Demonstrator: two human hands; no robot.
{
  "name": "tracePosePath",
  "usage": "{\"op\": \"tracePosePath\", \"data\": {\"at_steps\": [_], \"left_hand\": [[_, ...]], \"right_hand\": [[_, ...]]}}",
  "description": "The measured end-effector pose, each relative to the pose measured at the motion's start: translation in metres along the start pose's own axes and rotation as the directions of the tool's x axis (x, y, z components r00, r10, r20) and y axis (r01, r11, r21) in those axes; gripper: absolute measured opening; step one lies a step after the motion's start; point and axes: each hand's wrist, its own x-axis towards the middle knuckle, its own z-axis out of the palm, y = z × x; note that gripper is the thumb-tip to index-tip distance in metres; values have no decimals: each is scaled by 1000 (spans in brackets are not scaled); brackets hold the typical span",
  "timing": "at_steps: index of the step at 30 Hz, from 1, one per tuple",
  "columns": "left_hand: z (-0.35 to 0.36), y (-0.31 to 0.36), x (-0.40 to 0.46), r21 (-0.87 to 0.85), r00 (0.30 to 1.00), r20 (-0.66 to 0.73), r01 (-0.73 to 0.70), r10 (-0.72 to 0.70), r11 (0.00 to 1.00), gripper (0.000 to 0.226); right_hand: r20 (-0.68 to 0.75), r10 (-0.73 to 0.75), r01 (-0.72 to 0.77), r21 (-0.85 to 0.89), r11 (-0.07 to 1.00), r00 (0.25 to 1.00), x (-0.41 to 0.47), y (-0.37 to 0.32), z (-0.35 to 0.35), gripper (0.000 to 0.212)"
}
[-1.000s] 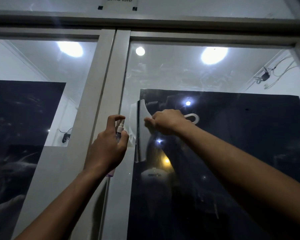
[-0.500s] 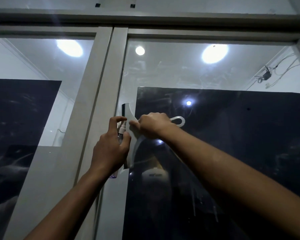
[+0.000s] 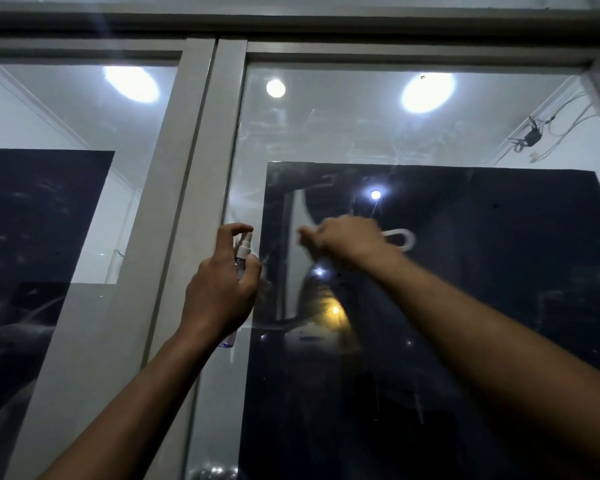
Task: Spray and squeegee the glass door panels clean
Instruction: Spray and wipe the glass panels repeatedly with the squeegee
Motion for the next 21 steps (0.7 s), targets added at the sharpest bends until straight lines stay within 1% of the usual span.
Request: {"op": "tracePosePath", "data": {"at_steps": [2,4,6,8,11,13,14,16,19,21], "left_hand": [[3,2,-2,-7,1000,-11,3,-3,1000,36],[5,3,-7,-4,1000,-15,5,-5,1000,36],[6,1,-15,-12,1000,-17,25,-25,1000,34],[6,-1,-22,-21,999,-8,36,-36,999,34],[9,-1,-31,-37,999,4,42,-42,998,36],[9,2,-37,-48,998,16,56,-56,997,39],[9,4,-40,-52,998,20,65,-64,997,40],[7,5,-46,-47,997,20,80,-79,996,40],[0,3,-53,-24,996,9,94,-93,995,39],[-5,0,-56,-12,995,-4,104,-104,994,38]], "right_hand": [[40,-113,112,23,993,993,2,-41,13,67],[61,-140,139,35,990,988,-8,-54,24,68],[66,-124,123,16,992,990,-29,-34,34,69],[63,-64,66,-17,998,996,-53,7,36,68],[-3,61,-61,-61,996,998,-78,70,24,70],[-56,85,-87,-45,995,995,-80,84,20,71],[-62,90,-92,-30,995,994,-79,78,19,70],[-34,79,-79,18,997,996,-73,44,22,66],[37,-34,30,96,995,999,-62,-26,36,64],[95,-94,83,119,989,991,-63,-50,45,64]]}}
